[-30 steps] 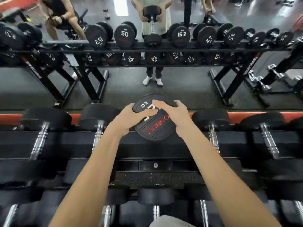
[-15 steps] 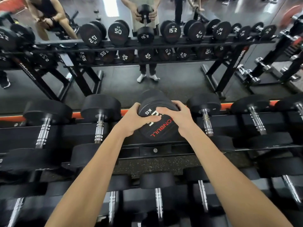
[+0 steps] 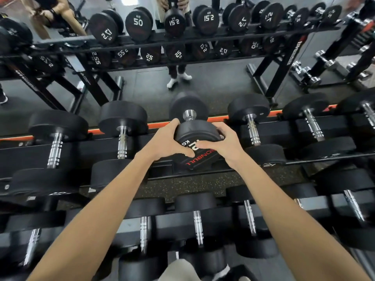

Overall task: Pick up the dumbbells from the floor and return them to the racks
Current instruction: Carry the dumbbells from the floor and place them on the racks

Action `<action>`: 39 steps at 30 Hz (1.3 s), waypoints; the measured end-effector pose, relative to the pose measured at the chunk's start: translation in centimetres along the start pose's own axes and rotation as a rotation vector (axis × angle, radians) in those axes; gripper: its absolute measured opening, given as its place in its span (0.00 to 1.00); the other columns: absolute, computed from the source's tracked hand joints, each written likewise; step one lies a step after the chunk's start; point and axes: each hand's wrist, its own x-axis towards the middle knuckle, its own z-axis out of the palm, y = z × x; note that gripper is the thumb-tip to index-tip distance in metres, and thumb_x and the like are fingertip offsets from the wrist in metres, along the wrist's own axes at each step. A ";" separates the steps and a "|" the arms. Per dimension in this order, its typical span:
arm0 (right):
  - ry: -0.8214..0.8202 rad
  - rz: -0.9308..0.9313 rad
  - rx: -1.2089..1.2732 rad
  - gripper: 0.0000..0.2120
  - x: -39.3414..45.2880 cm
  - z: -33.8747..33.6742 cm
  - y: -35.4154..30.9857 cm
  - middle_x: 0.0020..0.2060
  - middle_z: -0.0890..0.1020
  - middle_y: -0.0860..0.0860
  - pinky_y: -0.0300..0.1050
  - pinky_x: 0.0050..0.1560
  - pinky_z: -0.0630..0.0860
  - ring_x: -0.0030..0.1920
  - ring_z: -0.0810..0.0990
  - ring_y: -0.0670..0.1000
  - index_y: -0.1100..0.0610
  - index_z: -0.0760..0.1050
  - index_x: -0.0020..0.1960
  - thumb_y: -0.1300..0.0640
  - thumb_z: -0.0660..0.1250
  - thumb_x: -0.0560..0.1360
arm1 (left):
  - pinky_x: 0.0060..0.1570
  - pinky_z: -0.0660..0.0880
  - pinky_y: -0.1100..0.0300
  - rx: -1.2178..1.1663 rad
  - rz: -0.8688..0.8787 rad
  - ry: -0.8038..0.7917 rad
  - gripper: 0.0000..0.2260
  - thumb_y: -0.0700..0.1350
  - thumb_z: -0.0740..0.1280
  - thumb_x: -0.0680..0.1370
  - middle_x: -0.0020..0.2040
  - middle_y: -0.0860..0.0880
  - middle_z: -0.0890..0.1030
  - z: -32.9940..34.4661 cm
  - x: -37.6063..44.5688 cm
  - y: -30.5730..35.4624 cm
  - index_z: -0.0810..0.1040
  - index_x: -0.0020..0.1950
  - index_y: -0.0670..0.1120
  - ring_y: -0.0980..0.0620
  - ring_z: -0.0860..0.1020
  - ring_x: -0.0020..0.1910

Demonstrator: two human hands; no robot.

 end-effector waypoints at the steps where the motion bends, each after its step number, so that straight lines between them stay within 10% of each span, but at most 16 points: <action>1: 0.002 -0.010 -0.006 0.29 -0.2 -0.1 0.4 0.52 0.86 0.51 0.42 0.51 0.82 0.52 0.85 0.50 0.49 0.81 0.55 0.58 0.88 0.57 | 0.47 0.76 0.49 0.044 0.022 -0.009 0.37 0.51 0.87 0.58 0.51 0.40 0.81 -0.1 0.0 0.0 0.68 0.54 0.40 0.45 0.78 0.47; 15: -0.033 -0.101 -0.175 0.39 -1.9 -1.2 3.8 0.54 0.87 0.45 0.51 0.61 0.82 0.58 0.84 0.50 0.44 0.82 0.57 0.46 0.89 0.47 | 0.49 0.73 0.54 0.186 0.172 0.076 0.32 0.48 0.85 0.61 0.53 0.48 0.80 4.0 -2.4 -1.3 0.73 0.59 0.46 0.48 0.77 0.52; 39: -0.211 -0.173 -0.622 0.37 -4.1 0.0 7.8 0.61 0.85 0.52 0.51 0.65 0.77 0.59 0.80 0.48 0.55 0.82 0.66 0.65 0.84 0.58 | 0.51 0.79 0.49 0.195 0.151 0.126 0.30 0.40 0.78 0.70 0.54 0.46 0.67 10.3 -5.3 -6.6 0.73 0.69 0.51 0.47 0.74 0.47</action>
